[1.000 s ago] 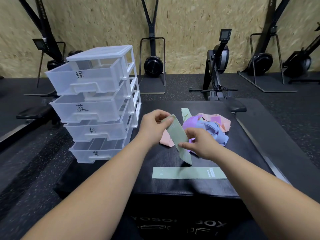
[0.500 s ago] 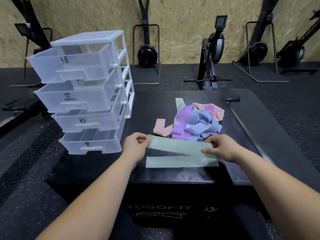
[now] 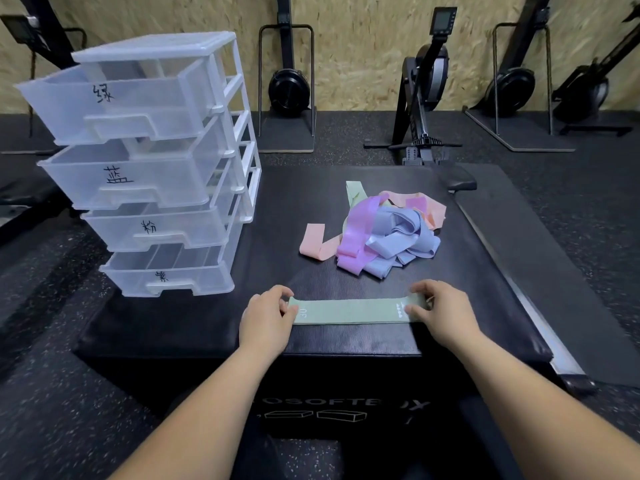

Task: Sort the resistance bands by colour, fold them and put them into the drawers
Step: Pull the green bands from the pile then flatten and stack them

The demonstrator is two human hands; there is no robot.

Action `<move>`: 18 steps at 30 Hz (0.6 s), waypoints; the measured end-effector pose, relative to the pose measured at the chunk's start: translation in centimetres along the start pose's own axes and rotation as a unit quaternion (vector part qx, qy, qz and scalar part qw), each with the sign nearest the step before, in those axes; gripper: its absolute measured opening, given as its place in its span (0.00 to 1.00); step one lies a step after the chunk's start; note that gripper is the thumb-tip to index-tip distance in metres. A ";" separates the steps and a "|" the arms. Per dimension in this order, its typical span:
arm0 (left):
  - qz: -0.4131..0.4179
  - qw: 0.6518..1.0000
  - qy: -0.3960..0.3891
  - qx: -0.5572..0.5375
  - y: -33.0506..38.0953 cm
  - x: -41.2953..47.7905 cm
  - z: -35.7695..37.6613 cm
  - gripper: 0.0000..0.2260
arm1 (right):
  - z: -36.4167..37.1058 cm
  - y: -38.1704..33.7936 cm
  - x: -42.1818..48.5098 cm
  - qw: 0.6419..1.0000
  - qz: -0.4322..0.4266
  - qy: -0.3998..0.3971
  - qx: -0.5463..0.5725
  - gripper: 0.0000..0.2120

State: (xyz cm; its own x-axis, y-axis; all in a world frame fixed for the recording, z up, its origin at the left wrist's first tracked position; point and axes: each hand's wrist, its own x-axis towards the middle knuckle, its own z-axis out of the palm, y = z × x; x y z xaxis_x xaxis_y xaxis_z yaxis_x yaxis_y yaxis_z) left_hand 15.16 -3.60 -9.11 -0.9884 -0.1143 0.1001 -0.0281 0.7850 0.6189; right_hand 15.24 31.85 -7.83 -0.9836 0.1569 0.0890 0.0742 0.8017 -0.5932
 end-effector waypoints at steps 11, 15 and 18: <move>0.084 0.993 -0.047 -0.067 -1.6 -0.2 -1.1 0.16 | 1.0 2.7 -2.0 0.993 -0.111 0.009 -0.038 0.16; 0.114 0.988 -0.101 -0.039 -2.6 0.1 -1.6 0.21 | 1.0 3.8 -1.8 0.988 -0.147 -0.016 -0.043 0.17; 0.125 0.986 -0.102 -0.028 -2.6 0.3 -1.5 0.20 | 1.2 3.8 -1.6 0.988 -0.150 -0.013 -0.044 0.15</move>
State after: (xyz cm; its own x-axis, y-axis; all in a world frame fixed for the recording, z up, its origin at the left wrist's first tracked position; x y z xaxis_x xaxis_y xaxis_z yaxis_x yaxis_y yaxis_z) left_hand 15.20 -6.63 -9.50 -0.9728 0.2088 0.1000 0.2237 0.7369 0.6379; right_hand 16.90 33.98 -11.20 -0.9674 -0.1090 0.2287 -0.2080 0.8571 -0.4712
